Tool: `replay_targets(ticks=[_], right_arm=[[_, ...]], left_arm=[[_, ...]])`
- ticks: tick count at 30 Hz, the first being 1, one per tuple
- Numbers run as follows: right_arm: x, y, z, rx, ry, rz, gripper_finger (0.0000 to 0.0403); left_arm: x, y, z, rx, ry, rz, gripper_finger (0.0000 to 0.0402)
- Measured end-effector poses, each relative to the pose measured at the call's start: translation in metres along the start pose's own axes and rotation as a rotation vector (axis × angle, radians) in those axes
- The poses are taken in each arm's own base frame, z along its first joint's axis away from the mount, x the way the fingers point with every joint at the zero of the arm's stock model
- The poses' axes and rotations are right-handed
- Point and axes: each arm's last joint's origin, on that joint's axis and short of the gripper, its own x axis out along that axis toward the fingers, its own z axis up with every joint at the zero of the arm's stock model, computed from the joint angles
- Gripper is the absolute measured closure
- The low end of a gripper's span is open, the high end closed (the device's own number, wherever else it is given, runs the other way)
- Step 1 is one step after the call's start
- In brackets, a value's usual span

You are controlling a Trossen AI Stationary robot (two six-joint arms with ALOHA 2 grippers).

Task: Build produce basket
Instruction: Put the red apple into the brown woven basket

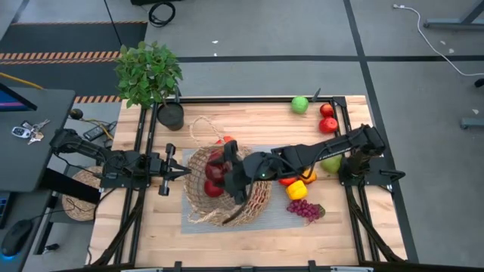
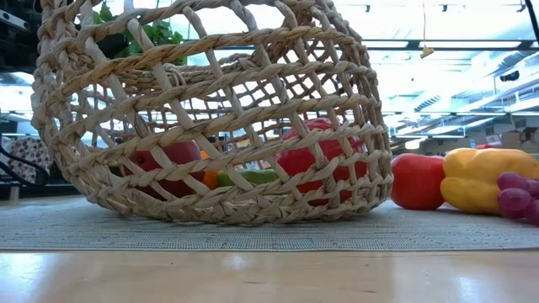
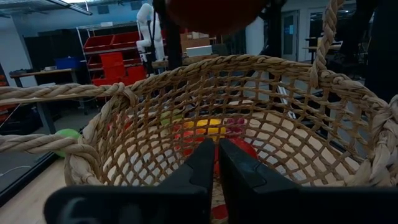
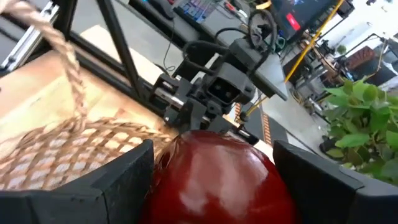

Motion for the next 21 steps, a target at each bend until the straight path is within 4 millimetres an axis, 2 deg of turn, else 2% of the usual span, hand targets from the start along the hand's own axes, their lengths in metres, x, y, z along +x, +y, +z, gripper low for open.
replay_targets(ticks=[15,21], right_arm=[[0.0005,0.0054,-0.0013,0.005,0.028,0.005,0.0076],[0.0017,0.0015,-0.0021,-0.005,0.021,-0.006,0.0076]], left_arm=[[0.0,0.0,0.0,0.0,0.0,0.0,0.0372],[0.0,0.0,0.0001,0.0,0.0,0.0,0.0366]])
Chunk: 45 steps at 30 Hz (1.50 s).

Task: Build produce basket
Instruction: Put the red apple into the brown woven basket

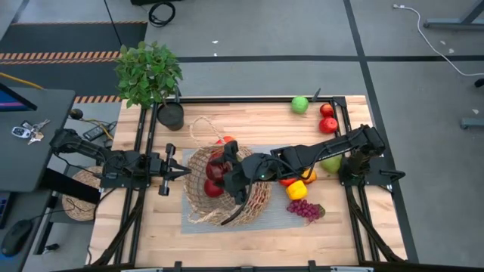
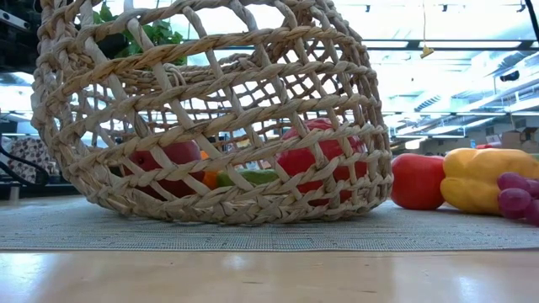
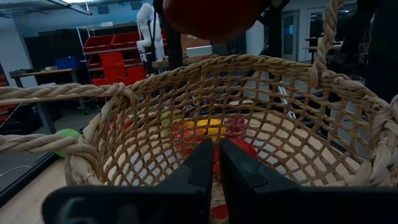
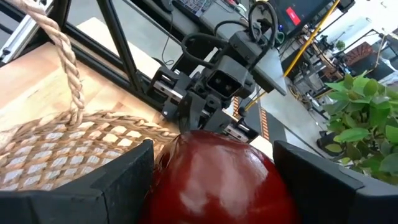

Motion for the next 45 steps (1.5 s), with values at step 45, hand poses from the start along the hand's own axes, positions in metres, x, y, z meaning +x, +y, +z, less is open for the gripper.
replay_targets(ticks=[45], right_arm=[[0.0015,-0.0023,-0.001,0.062,-0.002,-0.007,0.0076]], left_arm=[[0.0,0.0,-0.0001,0.0,0.0,0.001,0.037]])
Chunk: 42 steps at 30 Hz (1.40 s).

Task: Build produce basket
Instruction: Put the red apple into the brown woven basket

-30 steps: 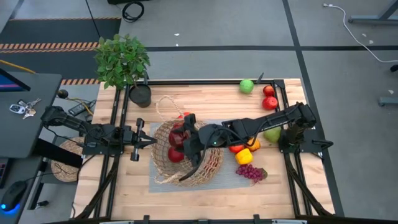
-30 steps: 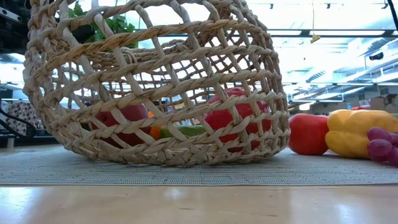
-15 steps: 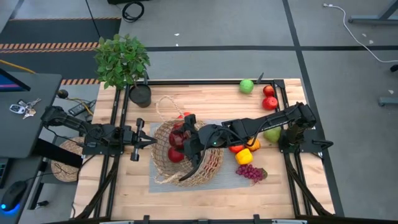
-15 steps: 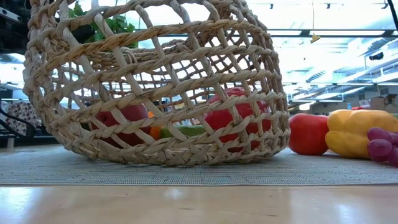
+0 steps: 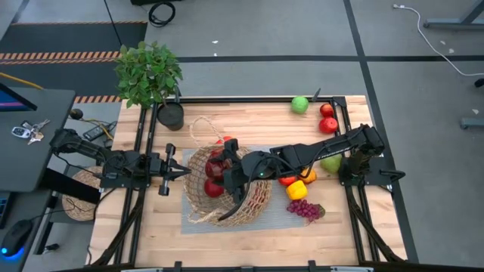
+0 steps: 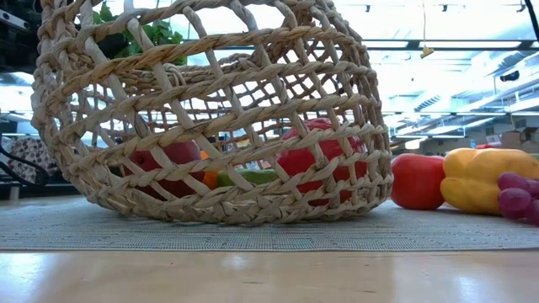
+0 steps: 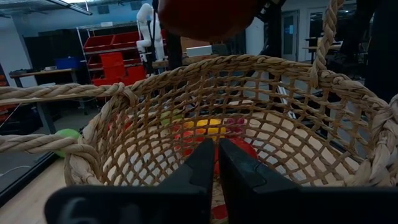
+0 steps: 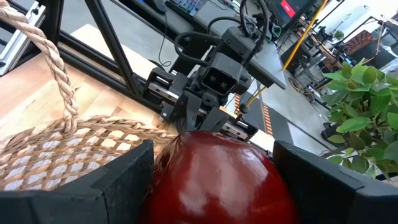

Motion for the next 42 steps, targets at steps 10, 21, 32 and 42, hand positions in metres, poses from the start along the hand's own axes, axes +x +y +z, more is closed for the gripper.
replay_targets(ticks=[10,21,32,42], right_arm=[[0.0,0.0,0.0,-0.136,-0.002,0.002,0.0076],[-0.002,0.004,0.002,-0.199,-0.004,0.01,0.0076],[-0.002,0.007,-0.005,-0.213,0.071,0.022,0.0076],[0.004,0.013,-0.013,-0.213,0.068,0.004,0.0076]], left_arm=[[0.0,0.0,0.0,0.0,0.0,-0.001,0.0372],[0.0,0.0,0.0,0.0,0.0,0.0,0.0366],[0.0,0.0,0.0,0.0,0.0,0.0,0.0371],[0.0,0.0,0.0,0.0,0.0,0.0,0.037]])
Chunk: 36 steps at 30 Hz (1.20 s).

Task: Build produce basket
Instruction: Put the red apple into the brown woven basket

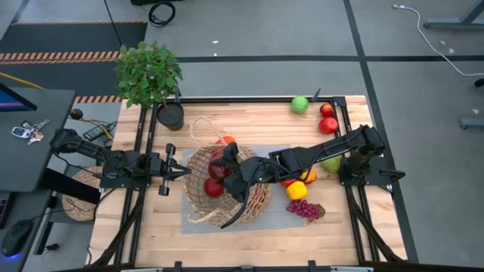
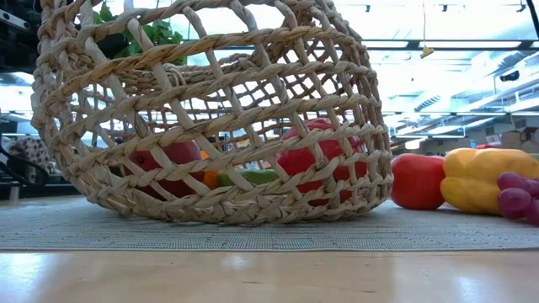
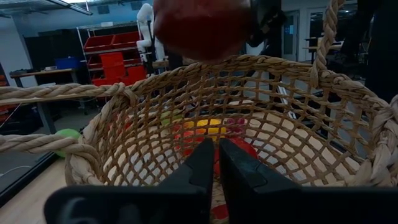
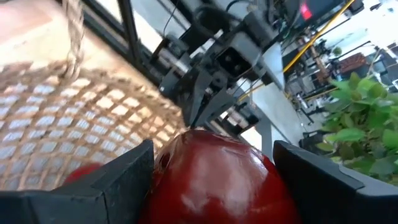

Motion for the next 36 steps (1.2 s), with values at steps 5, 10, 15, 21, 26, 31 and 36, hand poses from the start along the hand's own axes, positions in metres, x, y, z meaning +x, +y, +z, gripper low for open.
replay_targets(ticks=[5,10,15,21,26,31,36], right_arm=[[0.001,0.002,0.0,0.011,-0.034,0.046,0.0076],[0.001,0.002,0.0,0.02,-0.076,0.107,0.0076],[0.006,-0.006,-0.009,0.074,-0.072,0.16,0.0076],[0.009,-0.009,-0.019,0.187,-0.021,0.199,0.0076],[0.009,-0.01,-0.019,0.315,0.005,0.17,0.0076],[0.011,-0.015,-0.023,0.65,0.03,0.184,0.0076],[0.013,-0.018,-0.03,0.924,0.083,0.19,0.0076]], left_arm=[[0.0,0.0,0.0,0.0,0.0,0.0,0.0373],[0.0,0.0,0.0,0.0,0.0,0.0,0.0367],[0.0,0.0,0.0,0.0,0.0,0.0,0.0368],[0.0,0.0,0.0,0.0,0.0,0.0,0.0374],[0.0,0.0,0.0,0.0,0.0,0.0,0.0368],[0.0,0.0,0.0,0.0,0.0,0.0,0.0367],[0.0,0.0,0.0,0.0,0.0,0.0,0.0374]])
